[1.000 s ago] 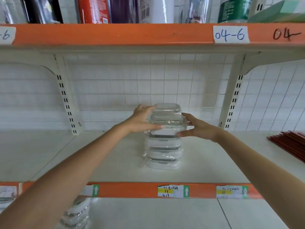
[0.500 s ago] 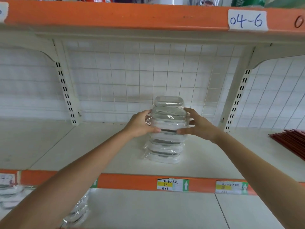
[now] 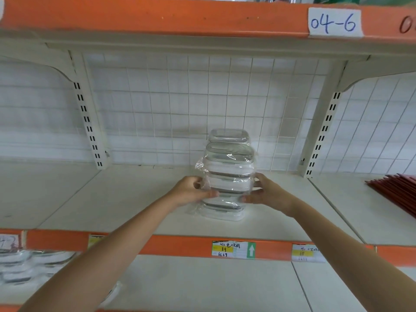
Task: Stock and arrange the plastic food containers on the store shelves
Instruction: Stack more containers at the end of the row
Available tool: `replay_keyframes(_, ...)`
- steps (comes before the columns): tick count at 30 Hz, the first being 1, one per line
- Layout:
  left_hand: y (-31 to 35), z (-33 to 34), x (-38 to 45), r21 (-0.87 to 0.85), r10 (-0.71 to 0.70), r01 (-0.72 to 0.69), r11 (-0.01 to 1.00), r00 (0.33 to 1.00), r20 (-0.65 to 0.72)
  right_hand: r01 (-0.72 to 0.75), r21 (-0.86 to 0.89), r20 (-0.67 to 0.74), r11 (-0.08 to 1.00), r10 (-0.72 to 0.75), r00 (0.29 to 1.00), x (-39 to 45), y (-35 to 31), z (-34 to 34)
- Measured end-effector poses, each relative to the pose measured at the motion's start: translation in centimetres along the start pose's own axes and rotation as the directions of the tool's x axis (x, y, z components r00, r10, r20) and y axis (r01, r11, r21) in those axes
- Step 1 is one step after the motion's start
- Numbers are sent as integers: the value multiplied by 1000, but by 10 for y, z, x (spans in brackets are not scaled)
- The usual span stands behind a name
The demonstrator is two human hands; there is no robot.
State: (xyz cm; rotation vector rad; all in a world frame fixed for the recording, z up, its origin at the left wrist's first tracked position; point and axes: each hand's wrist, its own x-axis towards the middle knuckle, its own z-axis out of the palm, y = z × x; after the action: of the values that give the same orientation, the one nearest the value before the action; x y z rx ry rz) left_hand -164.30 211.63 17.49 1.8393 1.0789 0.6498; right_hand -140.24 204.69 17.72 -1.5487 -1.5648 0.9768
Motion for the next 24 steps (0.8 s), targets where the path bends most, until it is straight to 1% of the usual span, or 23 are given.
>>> replay_keyframes(1, 0, 4, 0, 25, -1, 1, 1000, 1000, -7, -13, -7, -30, 1000, 12, 999, 3, 2, 2)
replay_keyframes(3, 1, 11, 2, 115, 22, -12, 993, 996, -85, -32, -25, -67, 999, 31, 997, 9, 3, 0)
replay_keyframes(5, -2, 17, 4, 134, 47, -27, 991, 987, -152, -36, -1, -56, 999, 35, 998, 12, 5, -3)
replay_keyframes(7, -3, 21, 5, 140, 48, -24, 990, 983, -176, -29, 6, -45, 1000, 29, 999, 13, 7, -3)
replay_keyframes(10, -5, 20, 5, 185, 29, 1, 983, 986, -162, -31, 1, -49, 1000, 31, 998, 14, 8, -3)
replay_keyframes(12, -6, 17, 2, 278, 25, 12, 961, 991, -130, -43, -28, -53, 999, 42, 998, 13, 7, -3)
replay_keyframes(14, -7, 12, -5, 392, 24, 22, 920, 993, -111, -79, -134, -45, 988, 74, 996, 6, 5, -4)
replay_keyframes(15, -9, 10, -9, 456, 29, 18, 890, 995, -95, -102, -239, -51, 966, 92, 994, 2, 6, -4)
replay_keyframes(16, -10, 8, -12, 533, 41, 1, 846, 997, -66, -118, -361, -68, 925, 100, 993, -4, 8, -4)
replay_keyframes(17, -11, 5, -16, 623, 48, -21, 782, 999, -26, -122, -473, -87, 872, 91, 992, -10, 9, -4)
replay_keyframes(19, -11, -1, -22, 791, 42, -69, 608, 998, 54, -108, -671, -104, 733, 51, 993, -25, 9, -1)
replay_keyframes(20, -11, -4, -25, 845, 35, -91, 526, 996, 86, -104, -752, -103, 651, 40, 994, -32, 8, 4)
replay_keyframes(22, -10, -9, -32, 906, 32, -137, 400, 990, 136, -84, -862, -89, 499, 14, 996, -43, 3, 17)
replay_keyframes(24, -11, -13, -41, 935, 62, -188, 300, 982, 177, -45, -925, -71, 376, -56, 996, -51, -5, 35)
